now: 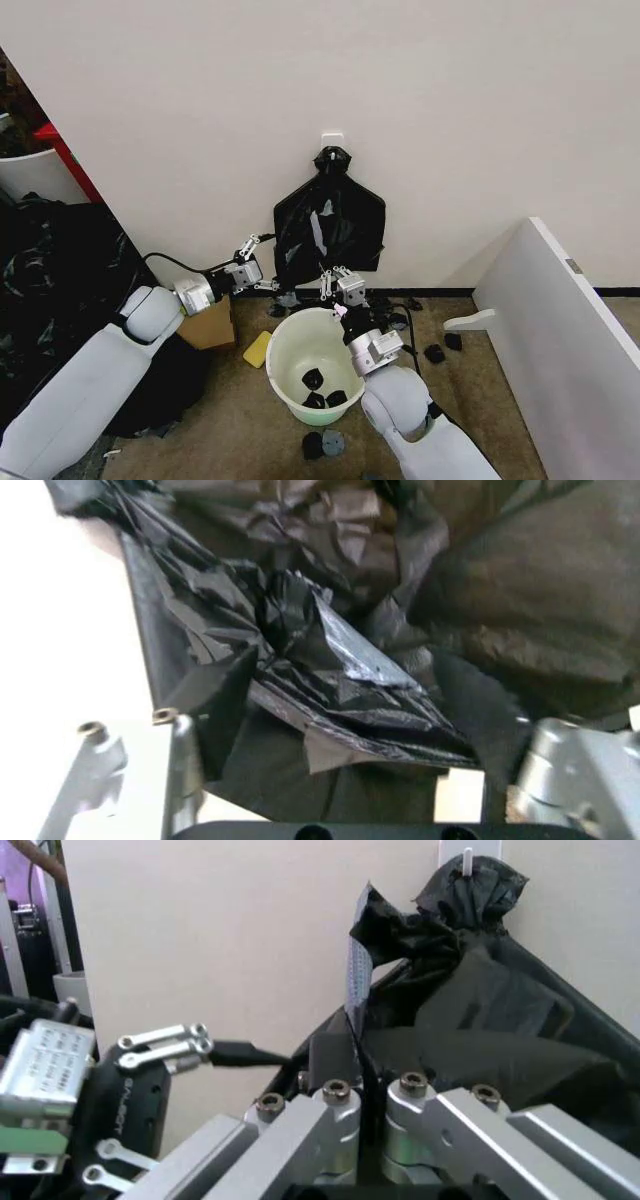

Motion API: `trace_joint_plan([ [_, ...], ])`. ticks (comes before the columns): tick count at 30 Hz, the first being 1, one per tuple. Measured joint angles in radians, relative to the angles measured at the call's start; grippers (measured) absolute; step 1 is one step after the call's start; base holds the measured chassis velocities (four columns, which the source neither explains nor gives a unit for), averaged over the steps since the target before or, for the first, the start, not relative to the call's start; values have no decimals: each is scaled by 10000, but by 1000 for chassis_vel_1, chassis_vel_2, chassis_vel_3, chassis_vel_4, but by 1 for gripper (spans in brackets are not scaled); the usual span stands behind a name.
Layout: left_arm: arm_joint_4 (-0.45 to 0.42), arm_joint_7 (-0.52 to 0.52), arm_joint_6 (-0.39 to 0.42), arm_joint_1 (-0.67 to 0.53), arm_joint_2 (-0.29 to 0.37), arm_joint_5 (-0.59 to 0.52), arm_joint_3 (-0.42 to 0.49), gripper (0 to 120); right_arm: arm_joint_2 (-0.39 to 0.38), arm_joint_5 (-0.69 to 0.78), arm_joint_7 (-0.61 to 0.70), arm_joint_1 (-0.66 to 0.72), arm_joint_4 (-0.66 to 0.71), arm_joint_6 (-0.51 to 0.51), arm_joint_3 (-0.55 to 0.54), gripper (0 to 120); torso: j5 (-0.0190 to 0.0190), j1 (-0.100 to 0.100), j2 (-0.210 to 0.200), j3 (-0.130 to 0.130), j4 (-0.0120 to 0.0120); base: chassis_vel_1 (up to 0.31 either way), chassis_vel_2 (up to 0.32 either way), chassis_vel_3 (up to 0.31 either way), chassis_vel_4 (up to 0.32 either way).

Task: Place the garbage bag over the trash bin.

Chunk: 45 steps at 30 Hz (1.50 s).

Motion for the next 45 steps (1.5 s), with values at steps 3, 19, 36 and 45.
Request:
trace_joint_plan([
  [3,139,110,31,-176,-58,26,127,57,3,10,-2,-10,34,-2,0,0,0,0,0,0,1,0,0,0,0],
  [19,1250,418,851,-1343,-734,-790,968,0,-13,401,-242,-110,197,241,78,0,1,0,0,0,-1,0,0,0,0],
  [36,-1759,-3155,1306,2505,-2412,-7544,-1362,0,-68,1160,740,-412,-6,327,-81,0,4,-2,0,-2,1,0,0,0,0],
  [45,-3279,-4065,1141,4134,-2963,-8057,-1703,0,-618,3232,2100,-1568,1451,341,-534,0,-1,-2,0,-2,1,0,0,0,0],
])
